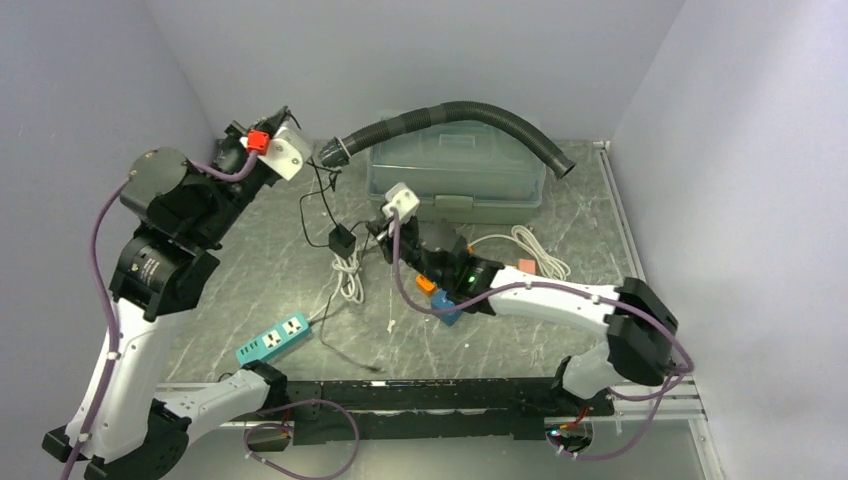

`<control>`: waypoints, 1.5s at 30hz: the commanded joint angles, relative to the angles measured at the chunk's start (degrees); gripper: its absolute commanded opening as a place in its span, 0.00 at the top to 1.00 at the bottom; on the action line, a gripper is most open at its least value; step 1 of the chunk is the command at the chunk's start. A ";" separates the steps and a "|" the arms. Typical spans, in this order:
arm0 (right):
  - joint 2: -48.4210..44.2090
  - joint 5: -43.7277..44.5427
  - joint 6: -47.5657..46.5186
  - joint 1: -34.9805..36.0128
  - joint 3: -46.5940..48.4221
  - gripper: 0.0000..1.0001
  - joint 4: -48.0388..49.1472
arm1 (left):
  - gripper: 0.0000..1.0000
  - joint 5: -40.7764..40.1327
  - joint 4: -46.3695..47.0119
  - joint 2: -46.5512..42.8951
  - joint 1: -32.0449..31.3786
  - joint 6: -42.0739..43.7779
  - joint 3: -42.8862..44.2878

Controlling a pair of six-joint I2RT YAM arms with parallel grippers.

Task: Insert the plug
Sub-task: Place the plug at the center of the board.

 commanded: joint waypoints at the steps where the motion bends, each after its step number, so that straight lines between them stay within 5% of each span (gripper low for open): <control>1: -5.25 1.15 -7.53 -0.54 10.48 1.00 -5.36 | 1.00 -4.02 3.44 -0.60 0.17 2.29 -2.99; 7: -5.73 5.26 -16.01 -0.52 24.01 1.00 -15.20 | 1.00 -7.22 2.47 -0.35 0.19 2.57 -6.01; 15: -6.69 11.11 -25.69 -0.52 28.22 1.00 -16.53 | 1.00 -8.94 5.05 -1.63 0.23 5.71 -12.35; 25: -10.70 20.15 -35.34 -0.91 28.24 1.00 -5.44 | 1.00 -12.67 4.67 1.19 0.24 3.26 -13.13; 30: -8.11 18.49 -29.70 -3.96 28.97 1.00 -14.07 | 1.00 -12.72 1.93 1.34 0.19 1.22 -16.35; 45: 4.35 7.82 -11.20 -10.16 15.48 1.00 -14.71 | 1.00 -12.68 -0.13 6.47 5.57 0.21 -29.71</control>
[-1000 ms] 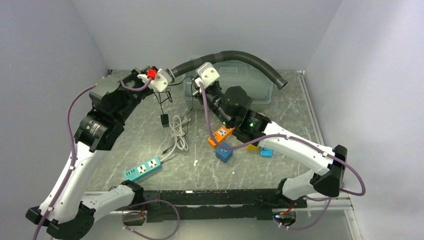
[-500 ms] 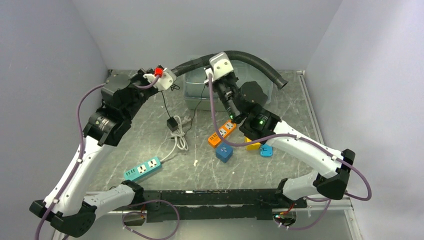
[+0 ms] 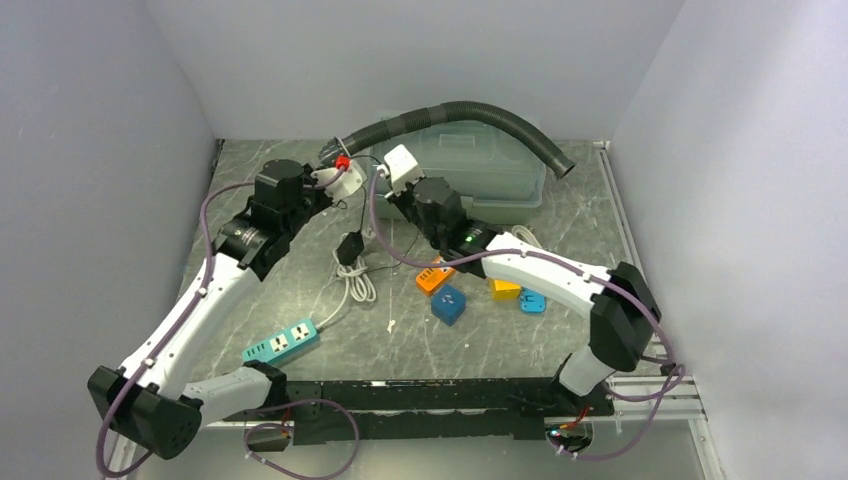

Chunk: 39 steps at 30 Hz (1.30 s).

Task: Insert the plug
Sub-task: Place the plug at the center of the board.

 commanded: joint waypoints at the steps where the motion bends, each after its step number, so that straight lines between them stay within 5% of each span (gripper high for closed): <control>1: 2.07 -4.31 6.96 -1.05 -1.18 1.00 0.84 | 1.00 1.29 -0.48 1.16 5.09 -1.74 -4.22; 7: 6.46 -8.45 12.14 -1.06 -3.75 1.00 0.48 | 1.00 6.39 -0.75 1.77 12.03 -1.48 -13.42; 15: 7.92 -11.37 15.86 -0.97 -7.36 1.00 0.68 | 1.00 11.31 -1.11 2.20 13.74 1.58 -23.34; 19: 7.87 -12.46 16.40 -0.97 -9.04 0.91 0.64 | 0.95 11.75 1.06 4.19 14.83 2.03 -28.03; 25: 6.22 -13.73 16.40 -0.92 -9.76 0.50 -0.05 | 0.66 12.53 2.60 7.60 16.15 0.72 -29.05; 31: 1.46 -16.20 14.16 -0.88 -9.12 0.12 -2.29 | 0.17 16.99 -2.91 8.63 19.14 -1.75 -20.27; 33: -0.47 -18.31 13.43 -0.88 -8.93 0.07 -3.21 | 0.03 18.52 -5.78 9.18 20.20 -2.78 -16.30; 39: -3.57 -29.38 12.61 0.11 -6.87 0.07 -8.24 | 0.00 23.60 -12.01 11.51 25.53 -6.02 -6.55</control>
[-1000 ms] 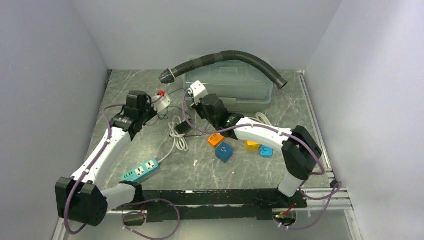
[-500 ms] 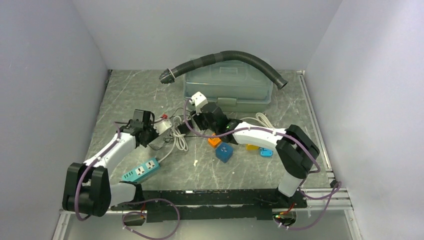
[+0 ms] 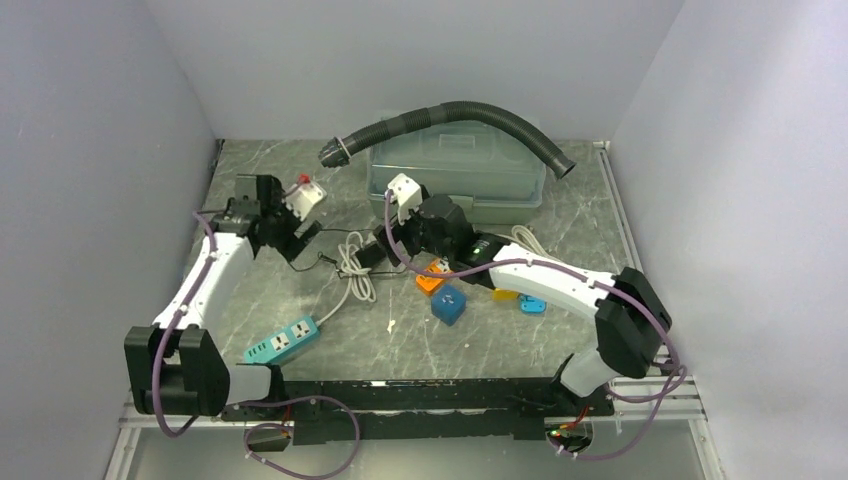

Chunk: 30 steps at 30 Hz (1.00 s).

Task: Insert the plug
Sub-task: Place the plug at the center of the board, then move the socket to the center of the board.

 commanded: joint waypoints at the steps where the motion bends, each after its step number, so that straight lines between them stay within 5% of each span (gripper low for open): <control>1: -2.92 -12.49 -1.75 1.59 2.80 0.08 -3.39 | 0.00 6.25 -5.91 2.39 4.95 -3.75 7.10; 10: 10.05 -22.32 -7.12 12.72 10.20 0.27 -8.75 | 0.01 12.62 -10.29 4.22 14.13 -4.42 14.25; 20: 24.53 -23.29 -12.81 15.77 17.81 0.17 -5.03 | 0.01 16.84 -14.53 5.15 18.93 -7.56 21.16; 30: 30.48 -22.85 -15.92 16.77 22.85 0.19 -3.89 | 0.01 17.13 -15.69 4.53 19.11 -8.95 21.80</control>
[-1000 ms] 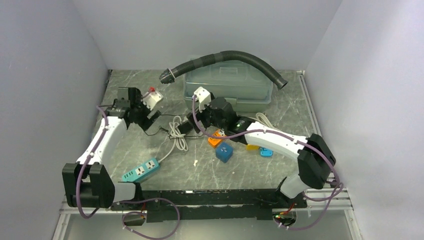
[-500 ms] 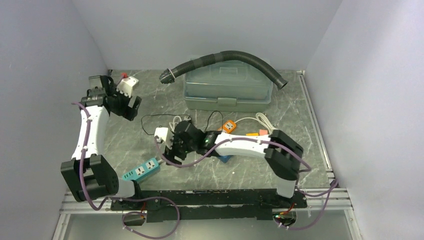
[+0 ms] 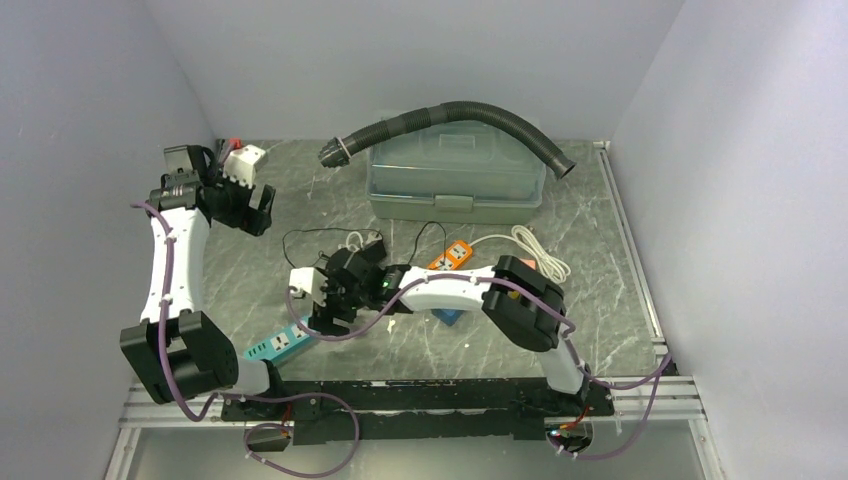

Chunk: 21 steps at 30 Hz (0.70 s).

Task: Insert the plug
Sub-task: Move the socket to the center of the board.

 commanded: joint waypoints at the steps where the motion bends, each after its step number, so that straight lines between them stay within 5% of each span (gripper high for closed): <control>1: 2.53 -0.19 -3.17 0.48 4.68 0.20 3.19 | 0.01 1.82 -0.92 -0.75 0.30 -1.91 2.51; 13: 6.36 1.17 0.15 -1.28 0.38 0.28 6.01 | 0.01 2.10 -3.54 -0.23 0.43 -3.36 6.23; 21: 1.77 5.77 5.48 -4.71 -5.86 0.64 7.39 | 0.02 2.55 -3.61 -1.13 0.45 -3.64 6.24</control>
